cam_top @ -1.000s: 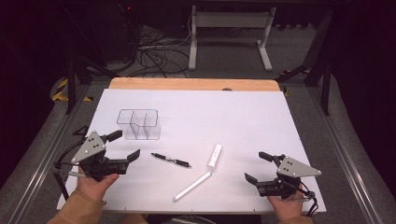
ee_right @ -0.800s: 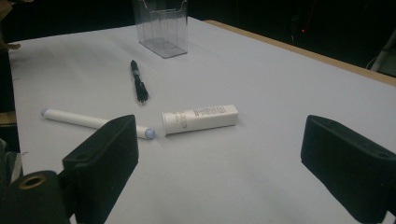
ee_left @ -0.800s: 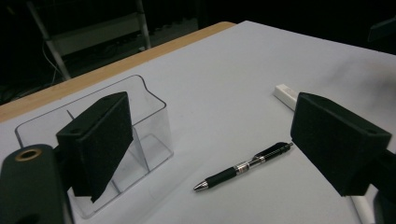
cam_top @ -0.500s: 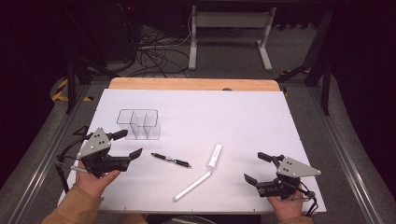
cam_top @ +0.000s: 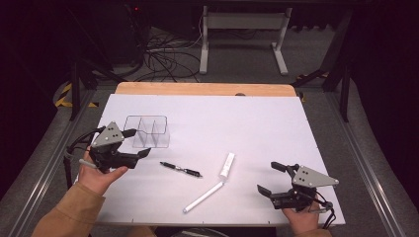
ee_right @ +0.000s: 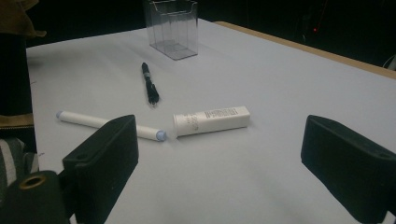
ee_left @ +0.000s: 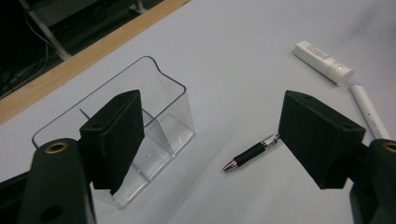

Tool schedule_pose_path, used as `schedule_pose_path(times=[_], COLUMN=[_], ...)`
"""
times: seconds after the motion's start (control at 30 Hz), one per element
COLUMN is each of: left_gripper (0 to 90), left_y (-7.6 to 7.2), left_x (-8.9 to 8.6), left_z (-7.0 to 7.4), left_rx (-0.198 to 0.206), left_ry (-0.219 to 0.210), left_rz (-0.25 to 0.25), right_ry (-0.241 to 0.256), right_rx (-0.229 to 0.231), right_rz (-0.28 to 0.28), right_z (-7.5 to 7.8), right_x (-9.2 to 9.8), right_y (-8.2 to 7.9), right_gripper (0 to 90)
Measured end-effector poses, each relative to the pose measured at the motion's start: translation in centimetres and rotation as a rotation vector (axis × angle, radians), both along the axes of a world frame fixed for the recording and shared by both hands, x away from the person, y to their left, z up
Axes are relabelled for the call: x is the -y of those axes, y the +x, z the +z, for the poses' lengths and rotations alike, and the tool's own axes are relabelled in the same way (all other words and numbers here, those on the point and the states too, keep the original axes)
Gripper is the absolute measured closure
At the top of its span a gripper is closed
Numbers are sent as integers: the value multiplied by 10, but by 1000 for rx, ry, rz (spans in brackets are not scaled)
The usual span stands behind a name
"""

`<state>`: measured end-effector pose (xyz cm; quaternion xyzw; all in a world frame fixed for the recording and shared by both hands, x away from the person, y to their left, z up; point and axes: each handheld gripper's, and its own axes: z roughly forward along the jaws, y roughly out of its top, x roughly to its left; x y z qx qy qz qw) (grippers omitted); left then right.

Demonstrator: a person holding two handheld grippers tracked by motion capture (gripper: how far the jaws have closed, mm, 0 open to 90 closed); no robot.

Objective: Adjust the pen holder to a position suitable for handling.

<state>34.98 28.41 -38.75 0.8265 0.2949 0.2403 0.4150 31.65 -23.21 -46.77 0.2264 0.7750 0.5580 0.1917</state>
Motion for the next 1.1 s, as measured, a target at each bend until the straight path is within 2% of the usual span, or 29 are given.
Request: schedule_pose_path(times=[0.13,0.5,0.73,0.83,1.1], left_gripper=[253,317,349,369,431], left_y=[9,24,32,35,44], left_x=[-1,0,-4,-6,-10], left_z=[1,1,2,2,1], left_rx=[-17,-66,-62,-48,-57], left_ry=[30,158,174,203,284], left_rz=[-4,-46,-34,-31,-47], right_ry=[1,18,19,21,23], right_rx=[0,-16,-17,-19,-21], right_rz=[5,15,18,19,24], right_z=[0,-1,-2,-2,-2], right_x=[0,0,0,0,0], right_y=[0,1,2,2,2], right_gripper=[116,111,111,111,111])
